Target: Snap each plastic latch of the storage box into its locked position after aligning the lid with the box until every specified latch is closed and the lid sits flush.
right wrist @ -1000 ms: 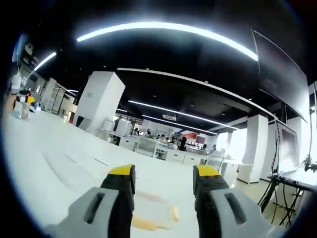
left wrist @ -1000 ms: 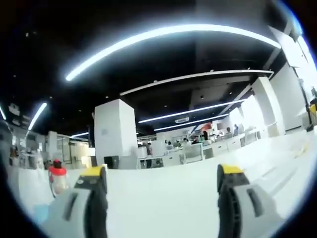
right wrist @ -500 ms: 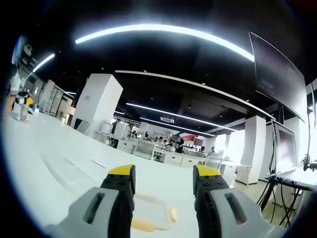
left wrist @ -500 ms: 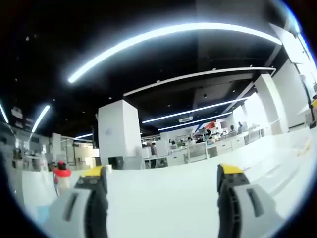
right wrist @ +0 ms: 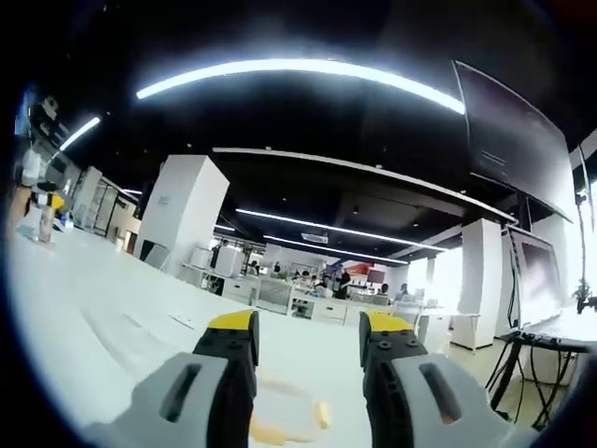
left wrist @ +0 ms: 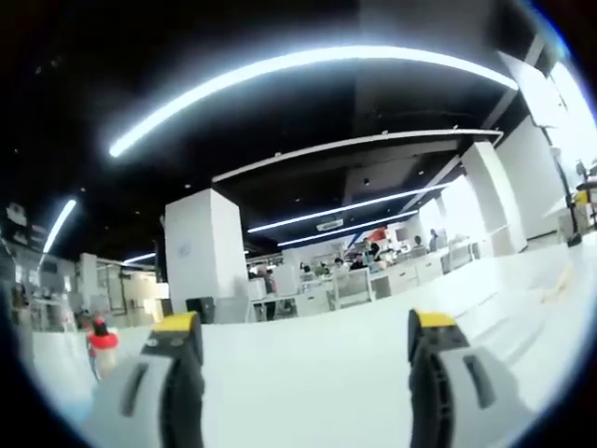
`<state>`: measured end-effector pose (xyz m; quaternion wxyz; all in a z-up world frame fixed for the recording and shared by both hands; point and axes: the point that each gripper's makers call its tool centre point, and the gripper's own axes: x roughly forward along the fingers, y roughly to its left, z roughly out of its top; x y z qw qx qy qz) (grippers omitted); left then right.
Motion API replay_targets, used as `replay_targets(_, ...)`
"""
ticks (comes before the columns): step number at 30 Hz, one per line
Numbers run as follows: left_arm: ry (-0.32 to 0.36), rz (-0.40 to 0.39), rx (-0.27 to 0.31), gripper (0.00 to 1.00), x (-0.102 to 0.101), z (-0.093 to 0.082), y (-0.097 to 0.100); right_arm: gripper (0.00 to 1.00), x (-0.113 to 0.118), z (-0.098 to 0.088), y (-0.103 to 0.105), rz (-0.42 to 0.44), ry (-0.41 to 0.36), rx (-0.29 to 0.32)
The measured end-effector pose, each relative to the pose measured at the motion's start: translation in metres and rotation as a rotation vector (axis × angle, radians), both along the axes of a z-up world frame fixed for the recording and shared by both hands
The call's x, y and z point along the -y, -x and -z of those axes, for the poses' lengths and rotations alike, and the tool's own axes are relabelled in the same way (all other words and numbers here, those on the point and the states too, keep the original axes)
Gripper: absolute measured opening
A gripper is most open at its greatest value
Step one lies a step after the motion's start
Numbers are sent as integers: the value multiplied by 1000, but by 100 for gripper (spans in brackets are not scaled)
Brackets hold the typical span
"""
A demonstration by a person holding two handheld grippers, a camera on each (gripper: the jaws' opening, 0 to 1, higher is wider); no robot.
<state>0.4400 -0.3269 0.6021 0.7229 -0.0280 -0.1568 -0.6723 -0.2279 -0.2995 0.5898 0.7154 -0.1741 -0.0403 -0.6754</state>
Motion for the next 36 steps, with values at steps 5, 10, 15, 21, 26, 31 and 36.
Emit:
replay_targets(5, -23, 58, 23, 93, 5, -5, 20, 45, -11, -16, 5, -15, 44, 29)
replay_targets(10, -34, 113, 62, 92, 10, -20, 45, 45, -10, -22, 3, -40, 36, 5)
replay_targets(15, -49, 217, 95, 92, 20, -32, 84, 46, -6, -28, 1, -64, 9, -59)
replay_targets(21, -84, 349, 137, 92, 37, -39, 136, 45, 2, -27, 4, -108, -65, -153)
replay_targets(26, -134, 464, 163, 92, 51, -36, 182, 45, 10, -25, 4, -153, -130, -212)
replay_targets(31, -228, 549, 278, 93, 67, -16, 246, 46, 25, -20, 6, -163, -223, -330)
replay_targets(36, -244, 642, 333, 93, 73, -19, 297, 47, 32, -21, 3, -218, -256, -360)
